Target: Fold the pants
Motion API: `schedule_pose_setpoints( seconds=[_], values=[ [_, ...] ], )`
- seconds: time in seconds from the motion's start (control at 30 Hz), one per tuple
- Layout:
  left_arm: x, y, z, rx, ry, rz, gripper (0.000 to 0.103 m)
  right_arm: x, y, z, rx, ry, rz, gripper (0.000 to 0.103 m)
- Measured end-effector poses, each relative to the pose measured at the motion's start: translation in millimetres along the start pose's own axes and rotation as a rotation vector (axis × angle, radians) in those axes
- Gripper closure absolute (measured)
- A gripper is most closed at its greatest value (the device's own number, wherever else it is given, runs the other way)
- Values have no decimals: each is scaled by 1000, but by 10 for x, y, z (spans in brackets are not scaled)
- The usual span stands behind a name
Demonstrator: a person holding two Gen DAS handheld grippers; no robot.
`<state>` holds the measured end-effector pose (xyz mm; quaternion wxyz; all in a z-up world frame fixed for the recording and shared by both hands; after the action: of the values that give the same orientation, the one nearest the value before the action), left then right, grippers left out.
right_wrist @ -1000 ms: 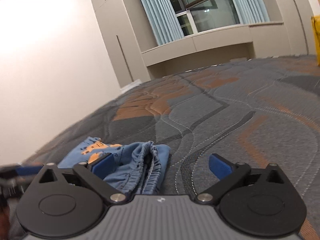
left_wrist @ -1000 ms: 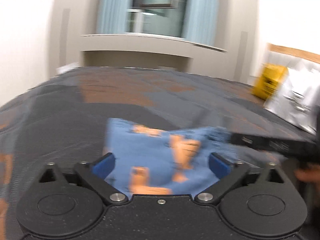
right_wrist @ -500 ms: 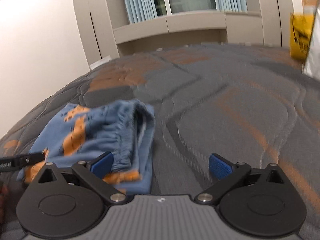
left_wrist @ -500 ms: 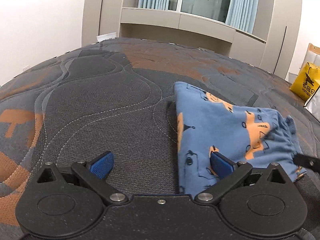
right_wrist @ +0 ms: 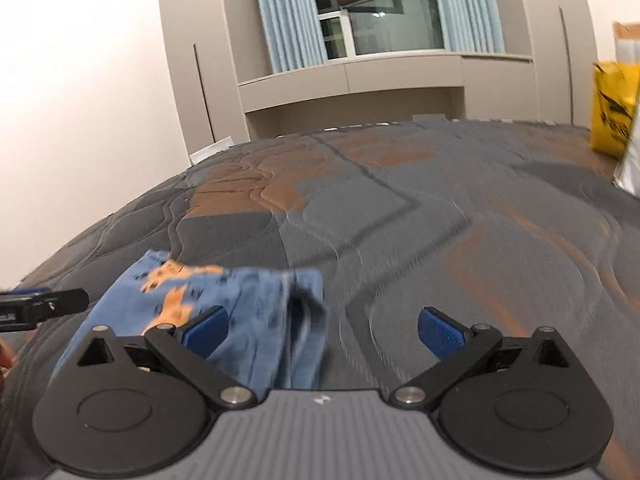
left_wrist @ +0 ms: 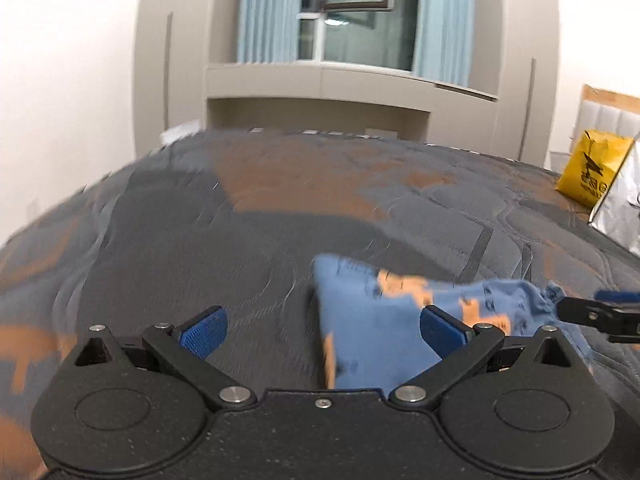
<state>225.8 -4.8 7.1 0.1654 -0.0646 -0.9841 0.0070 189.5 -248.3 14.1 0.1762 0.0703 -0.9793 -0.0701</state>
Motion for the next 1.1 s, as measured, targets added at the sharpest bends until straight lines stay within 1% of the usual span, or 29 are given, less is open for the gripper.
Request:
schedule_pose_setpoints(
  seconds=[0.1, 0.17, 0.23, 0.33, 0.57, 0.9, 1.1],
  values=[
    [-309, -48, -3, -65, 28, -37, 1, -279, 47, -85, 59, 5, 28, 0],
    [-476, -32, 19, -87, 47, -53, 0, -437, 44, -64, 99, 32, 67, 0],
    [-594, 8, 39, -64, 66, -39, 0, -551, 4, -1, 107, 58, 80, 0],
    [-705, 83, 63, -21, 75, -27, 0, -630, -89, 53, 51, 93, 55, 0],
    [-797, 184, 122, 44, 100, 1, 0, -656, -191, 98, -19, 105, 31, 0],
    [-835, 237, 141, 77, 111, 14, 0, -646, -219, 102, -43, 105, 29, 0],
    [-852, 286, 176, 125, 125, 33, 0, -634, -224, 108, -55, 97, 26, 0]
  ],
)
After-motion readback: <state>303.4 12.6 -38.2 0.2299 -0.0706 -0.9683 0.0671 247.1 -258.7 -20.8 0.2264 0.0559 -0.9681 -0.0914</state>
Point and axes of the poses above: each gripper's, at about its wrist camera, not at the fingertips, and x roughly against the way its jaws point, y to its left, z to its underside, the point moved 4 cm from there along -x, roughly the way its jaws point, and after that the axes turned 9 degrees about -y, right-handed, at the moved point
